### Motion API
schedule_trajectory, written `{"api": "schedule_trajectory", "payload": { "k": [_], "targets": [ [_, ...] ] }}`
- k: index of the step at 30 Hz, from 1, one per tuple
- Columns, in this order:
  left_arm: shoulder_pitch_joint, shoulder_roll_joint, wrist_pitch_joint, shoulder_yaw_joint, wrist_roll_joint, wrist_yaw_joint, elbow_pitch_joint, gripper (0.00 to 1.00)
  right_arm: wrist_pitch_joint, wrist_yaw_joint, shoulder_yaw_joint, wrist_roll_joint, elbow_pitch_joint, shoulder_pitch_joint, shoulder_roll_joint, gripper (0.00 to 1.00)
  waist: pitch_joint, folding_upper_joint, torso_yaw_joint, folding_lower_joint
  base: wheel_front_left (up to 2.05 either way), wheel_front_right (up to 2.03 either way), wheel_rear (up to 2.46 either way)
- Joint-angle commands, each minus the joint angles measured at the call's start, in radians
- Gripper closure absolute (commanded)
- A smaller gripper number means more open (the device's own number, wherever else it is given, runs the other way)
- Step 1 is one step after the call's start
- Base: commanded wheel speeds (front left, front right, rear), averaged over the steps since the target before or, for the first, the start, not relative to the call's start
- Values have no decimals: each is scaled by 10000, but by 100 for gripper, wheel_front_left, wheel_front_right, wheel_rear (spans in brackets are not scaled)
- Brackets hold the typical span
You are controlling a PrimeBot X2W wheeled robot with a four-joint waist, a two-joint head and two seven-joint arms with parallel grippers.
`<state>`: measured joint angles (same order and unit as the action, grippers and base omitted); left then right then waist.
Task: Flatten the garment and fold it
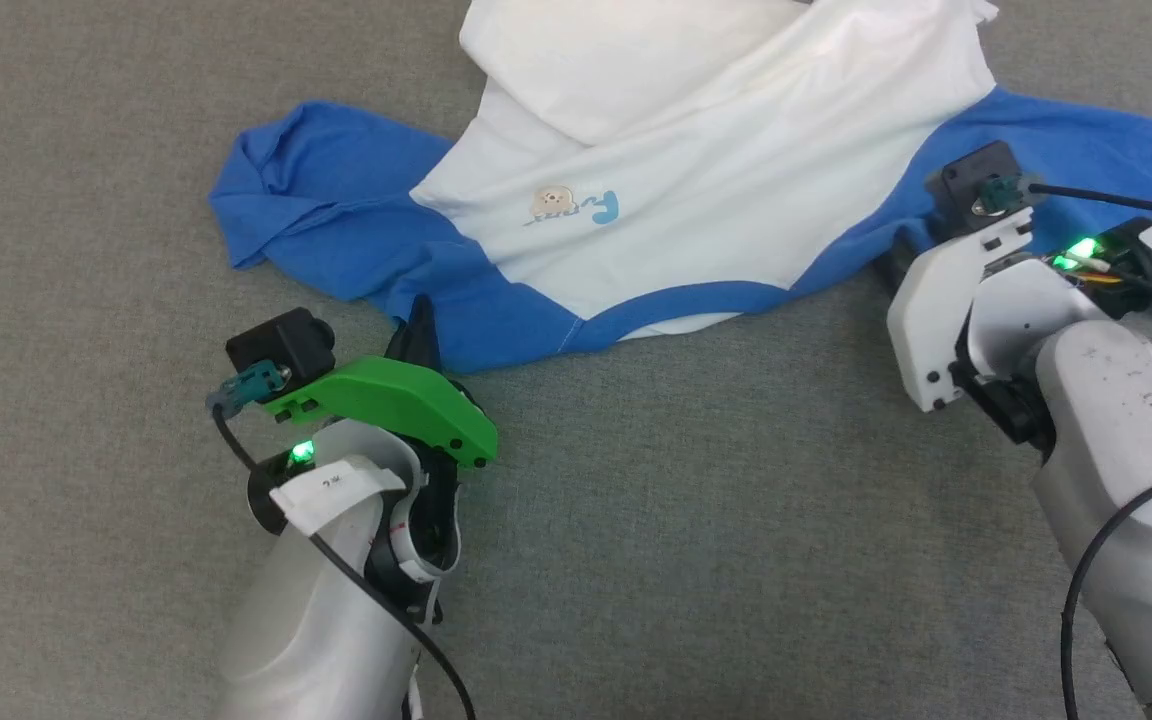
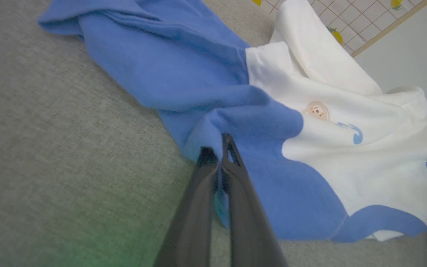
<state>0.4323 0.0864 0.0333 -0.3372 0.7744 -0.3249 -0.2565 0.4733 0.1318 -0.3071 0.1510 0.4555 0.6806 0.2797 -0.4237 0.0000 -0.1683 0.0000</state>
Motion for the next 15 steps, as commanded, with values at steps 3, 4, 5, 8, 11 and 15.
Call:
{"api": "schedule_trajectory", "payload": {
  "k": [3,4,5,8,11,15],
  "targets": [
    [76,-42,209,34,67,244,-18,100,54,-11,-253,739,114,-395,186,100,459,0,159,0,0,0,0],
    [64,-23,261,65,96,306,8,100,47,-11,-295,960,-59,-462,301,100,573,0,192,0,0,0,0],
    [35,11,313,112,139,375,53,100,86,-11,-385,1266,-327,-580,471,100,741,0,249,0,0,0,0],
    [-72,159,360,239,243,502,354,100,475,-11,-473,2299,-1292,-994,1027,100,1194,0,429,0,0,0,0],
    [-144,402,242,411,402,619,930,100,1121,-11,-224,3607,-2548,-1407,1622,100,1676,0,646,0,0,0,0],
    [82,784,-222,544,570,730,1892,100,1911,-11,627,5195,-3981,-1615,1913,100,2313,0,865,0,0,0,0]
  ]
}}
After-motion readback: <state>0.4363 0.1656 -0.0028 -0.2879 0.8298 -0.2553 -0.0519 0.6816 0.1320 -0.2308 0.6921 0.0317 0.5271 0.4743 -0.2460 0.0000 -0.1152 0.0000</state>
